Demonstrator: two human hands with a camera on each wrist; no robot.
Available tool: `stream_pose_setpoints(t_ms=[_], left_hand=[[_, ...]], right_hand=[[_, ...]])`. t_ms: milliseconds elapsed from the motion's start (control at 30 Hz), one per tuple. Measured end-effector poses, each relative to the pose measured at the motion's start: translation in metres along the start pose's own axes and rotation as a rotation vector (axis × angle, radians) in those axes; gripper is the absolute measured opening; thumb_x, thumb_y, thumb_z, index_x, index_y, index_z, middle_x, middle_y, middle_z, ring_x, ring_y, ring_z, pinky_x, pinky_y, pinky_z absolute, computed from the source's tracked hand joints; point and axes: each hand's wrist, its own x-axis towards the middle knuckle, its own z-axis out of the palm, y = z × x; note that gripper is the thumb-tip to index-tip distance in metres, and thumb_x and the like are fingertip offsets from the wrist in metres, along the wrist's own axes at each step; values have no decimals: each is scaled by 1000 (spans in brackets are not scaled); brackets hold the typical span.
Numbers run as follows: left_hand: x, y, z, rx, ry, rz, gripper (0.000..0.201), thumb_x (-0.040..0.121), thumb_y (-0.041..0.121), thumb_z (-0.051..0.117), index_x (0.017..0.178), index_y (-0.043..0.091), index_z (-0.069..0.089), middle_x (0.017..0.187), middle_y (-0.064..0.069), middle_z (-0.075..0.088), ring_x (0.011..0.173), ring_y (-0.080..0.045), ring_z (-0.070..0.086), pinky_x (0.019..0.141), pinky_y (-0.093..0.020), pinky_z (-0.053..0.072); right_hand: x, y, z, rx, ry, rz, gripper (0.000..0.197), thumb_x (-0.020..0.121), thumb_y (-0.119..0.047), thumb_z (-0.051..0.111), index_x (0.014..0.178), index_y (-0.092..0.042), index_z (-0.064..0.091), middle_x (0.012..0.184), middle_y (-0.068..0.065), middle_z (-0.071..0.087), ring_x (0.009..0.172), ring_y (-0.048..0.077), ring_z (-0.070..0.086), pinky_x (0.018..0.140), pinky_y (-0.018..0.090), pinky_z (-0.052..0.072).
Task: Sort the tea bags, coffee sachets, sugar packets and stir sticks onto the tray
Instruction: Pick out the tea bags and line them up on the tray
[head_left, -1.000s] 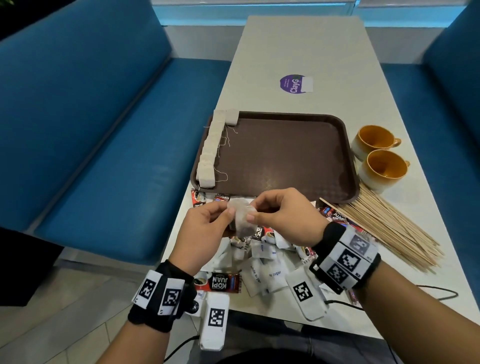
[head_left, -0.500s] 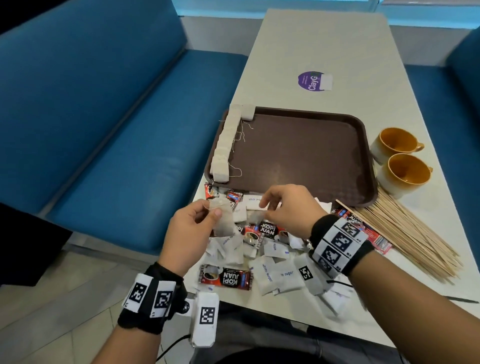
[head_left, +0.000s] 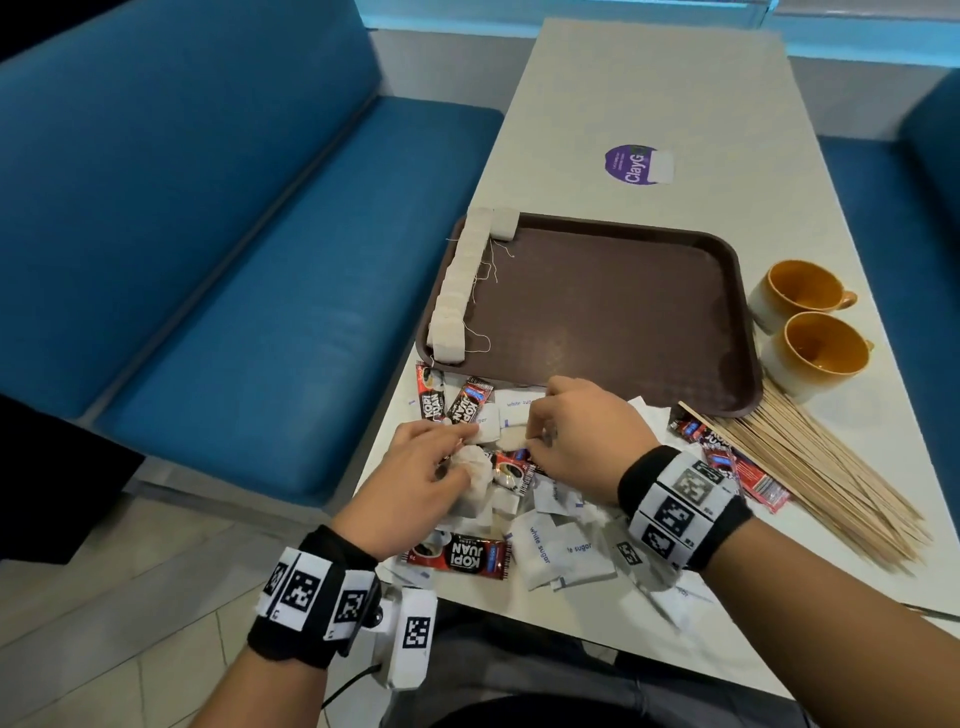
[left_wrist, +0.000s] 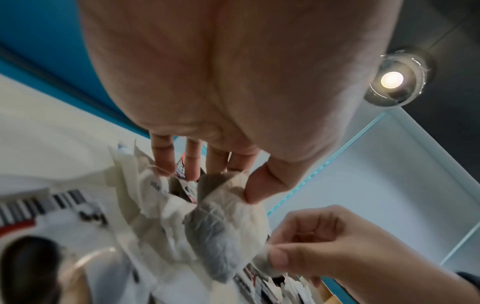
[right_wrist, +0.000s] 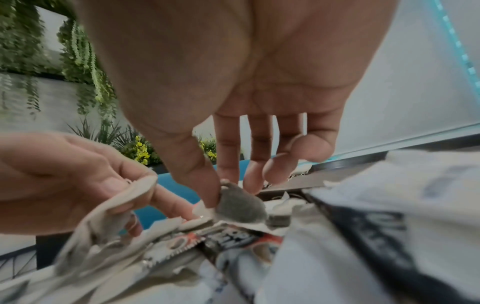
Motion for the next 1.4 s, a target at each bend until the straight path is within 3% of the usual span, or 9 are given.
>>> stream_pose_setpoints(t_ms=[200, 300, 400, 500, 667, 867, 1100, 1267, 1400], left_hand=[[1, -2, 1, -39, 31, -11, 42, 100, 24, 55, 140, 37, 58, 135, 12, 44, 126, 4, 43, 105, -18, 40], [2, 1, 1, -77, 82, -3, 34, 101, 26, 56, 131, 37, 65, 127, 11, 50, 113, 0, 54, 86, -7, 46], [4, 0, 1, -142, 165, 5, 16, 97, 37, 56, 101, 29, 70, 105, 4, 68, 96, -15, 66, 83, -35, 57], [6, -2, 2, -236, 233, 8, 31, 90, 49, 53, 88, 19, 63, 83, -5, 72, 84, -30, 68, 78, -56, 56], [8, 1, 5, -332, 298, 25, 34, 91, 58, 55, 93, 26, 65, 79, -12, 71, 81, -39, 66, 76, -59, 57], [14, 8, 12, -523, 305, -21, 14, 102, 28, 62, 104, 23, 74, 91, -5, 79, 91, -31, 75, 79, -53, 63], [11, 35, 15, -710, 238, -11, 18, 103, 16, 59, 104, 11, 76, 91, -8, 79, 83, -21, 75, 71, -37, 62], [10, 34, 18, -850, 156, -18, 31, 97, 35, 61, 108, 10, 76, 102, -25, 74, 99, -48, 71, 84, -59, 60], [12, 27, 22, -758, 162, -27, 13, 93, 17, 73, 105, 14, 77, 100, -16, 77, 98, -39, 74, 89, -59, 59]], right_hand=[[-27, 10, -3, -1, -118, 12, 21, 89, -46, 62, 79, -28, 69, 88, -11, 57, 90, 12, 57, 71, 30, 47], [-24, 8, -3, 71, -63, 33, 14, 91, -36, 60, 95, -28, 71, 97, -10, 59, 98, 15, 58, 83, 35, 52], [-19, 6, 1, 26, -63, 17, 31, 92, -33, 60, 123, -31, 62, 116, -8, 53, 111, 16, 51, 90, 35, 51], [-16, 5, 8, -35, -94, -6, 35, 91, -28, 57, 126, -33, 62, 120, -7, 49, 113, 17, 47, 89, 33, 50], [-16, 8, 4, 153, -29, 37, 9, 93, -27, 64, 100, -27, 70, 108, -8, 54, 99, 13, 54, 83, 31, 49], [-29, 3, -26, 564, 55, 6, 9, 87, -21, 77, 81, -26, 73, 77, -12, 73, 71, 1, 63, 68, 16, 48], [-28, -13, -23, 954, 37, 3, 7, 88, -12, 80, 87, -8, 74, 82, 7, 77, 71, 14, 69, 75, 34, 60], [-21, -6, -5, 1059, 119, 128, 7, 90, -6, 76, 88, -2, 71, 71, 9, 73, 58, 16, 66, 58, 27, 55], [-20, -4, -3, 1057, 130, 124, 6, 90, -6, 76, 88, -3, 72, 71, 8, 73, 59, 17, 66, 58, 25, 54]])
